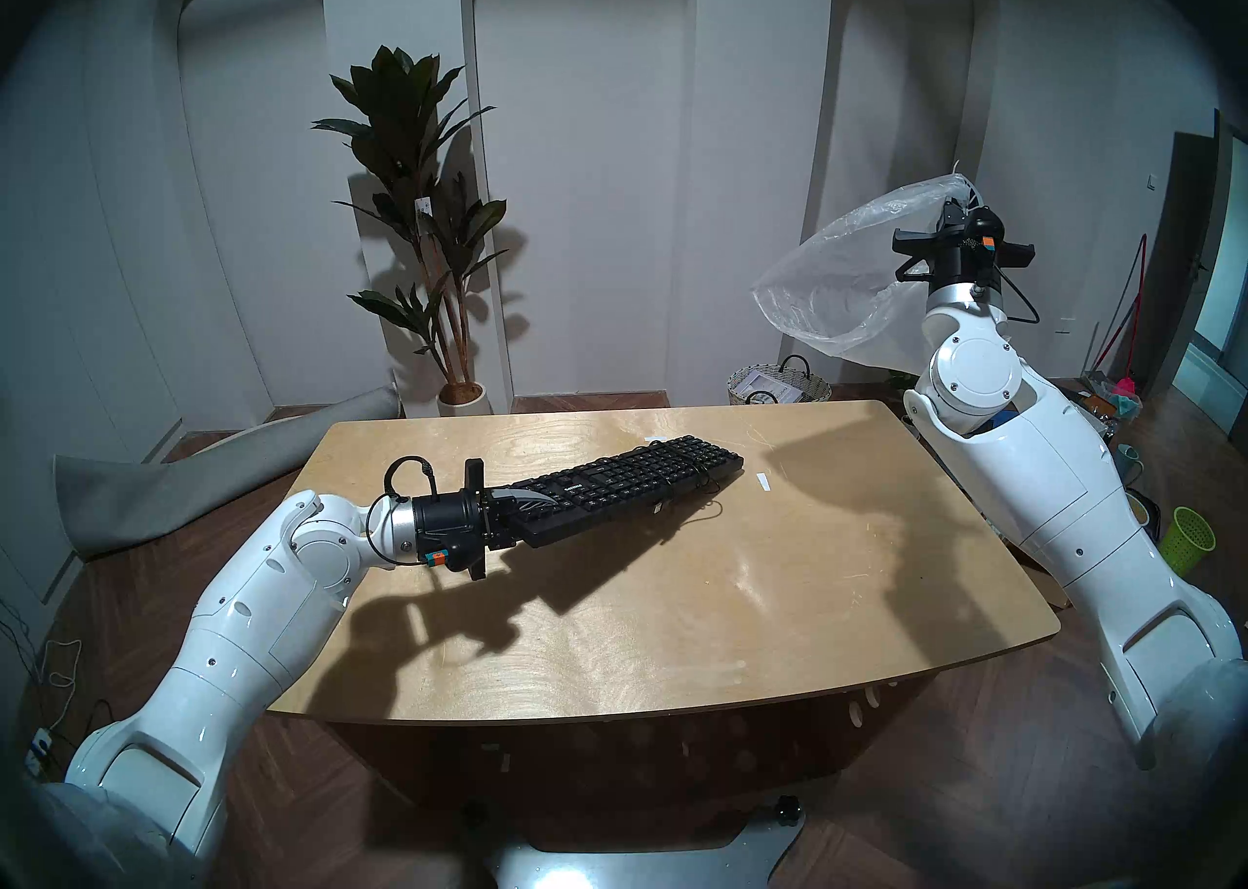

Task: Unwrap the new keyboard and set the wrapping aside

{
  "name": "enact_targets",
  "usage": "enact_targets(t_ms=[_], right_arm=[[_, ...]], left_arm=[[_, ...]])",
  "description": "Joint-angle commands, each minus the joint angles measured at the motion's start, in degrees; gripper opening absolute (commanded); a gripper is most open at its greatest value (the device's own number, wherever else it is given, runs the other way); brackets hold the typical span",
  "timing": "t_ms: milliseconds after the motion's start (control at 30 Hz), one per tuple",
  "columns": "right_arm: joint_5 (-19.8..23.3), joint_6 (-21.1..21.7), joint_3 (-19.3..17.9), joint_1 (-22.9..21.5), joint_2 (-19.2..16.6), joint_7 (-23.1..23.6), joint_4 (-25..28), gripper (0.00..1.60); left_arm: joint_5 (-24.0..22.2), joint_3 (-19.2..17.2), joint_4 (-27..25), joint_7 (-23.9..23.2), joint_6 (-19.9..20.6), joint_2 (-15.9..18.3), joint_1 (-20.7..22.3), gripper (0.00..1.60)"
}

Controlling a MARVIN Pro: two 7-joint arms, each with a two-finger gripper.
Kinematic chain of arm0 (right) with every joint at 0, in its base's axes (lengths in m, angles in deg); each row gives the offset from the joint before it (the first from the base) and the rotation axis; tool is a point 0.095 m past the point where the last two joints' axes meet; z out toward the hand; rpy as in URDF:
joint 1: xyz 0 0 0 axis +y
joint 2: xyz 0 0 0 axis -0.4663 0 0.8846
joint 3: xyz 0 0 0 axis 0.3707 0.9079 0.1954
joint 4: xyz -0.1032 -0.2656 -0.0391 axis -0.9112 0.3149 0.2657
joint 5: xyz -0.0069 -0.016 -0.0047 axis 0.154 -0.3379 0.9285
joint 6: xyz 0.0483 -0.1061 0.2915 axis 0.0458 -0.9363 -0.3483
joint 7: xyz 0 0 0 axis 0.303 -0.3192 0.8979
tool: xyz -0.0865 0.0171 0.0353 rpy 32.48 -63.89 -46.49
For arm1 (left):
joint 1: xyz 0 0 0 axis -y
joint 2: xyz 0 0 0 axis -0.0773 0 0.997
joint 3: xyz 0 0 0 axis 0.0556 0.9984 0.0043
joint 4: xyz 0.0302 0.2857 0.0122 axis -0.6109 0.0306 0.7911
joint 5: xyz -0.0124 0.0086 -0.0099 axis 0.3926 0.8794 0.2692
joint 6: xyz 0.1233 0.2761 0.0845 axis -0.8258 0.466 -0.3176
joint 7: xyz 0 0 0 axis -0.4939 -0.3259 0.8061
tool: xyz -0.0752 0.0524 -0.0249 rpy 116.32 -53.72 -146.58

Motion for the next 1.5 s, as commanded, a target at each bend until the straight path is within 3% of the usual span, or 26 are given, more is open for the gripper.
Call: enact_targets(t_ms=[0,900,933,967,1000,1033,1067,1467], right_arm=[[-0.04,-0.02,-1.26,0.15,-1.54,-0.61,1.55,0.0],[1.29,1.18,-2.28,2.34,-3.81,-3.12,4.97,0.0],[1.36,1.22,-2.36,2.36,-3.95,-3.22,5.08,0.0],[1.4,1.24,-2.43,2.37,-4.05,-3.28,5.15,0.0],[1.47,1.28,-2.51,2.41,-4.16,-3.38,5.23,0.0],[1.55,1.33,-2.57,2.46,-4.29,-3.48,5.32,0.0],[1.61,1.36,-2.63,2.52,-4.4,-3.52,5.35,0.0],[2.55,2.05,-3.33,3.19,-5.77,-4.45,6.04,0.0]], left_arm=[[1.72,0.89,1.93,1.31,0.06,-1.27,2.45,0.0],[10.07,6.82,10.9,5.76,0.06,1.55,4.91,0.0],[10.37,7.06,11.02,5.98,0.06,1.69,5.15,0.09],[10.63,7.27,11.09,5.97,0.06,1.85,5.37,0.29],[10.91,7.54,11.17,6.2,0.06,1.99,5.63,0.67],[11.19,7.8,11.28,6.44,0.06,2.11,5.88,1.36],[11.36,7.95,11.26,6.54,0.06,2.21,6.08,1.56],[14.44,11.02,11.09,8.59,0.06,4.31,9.03,1.6]])
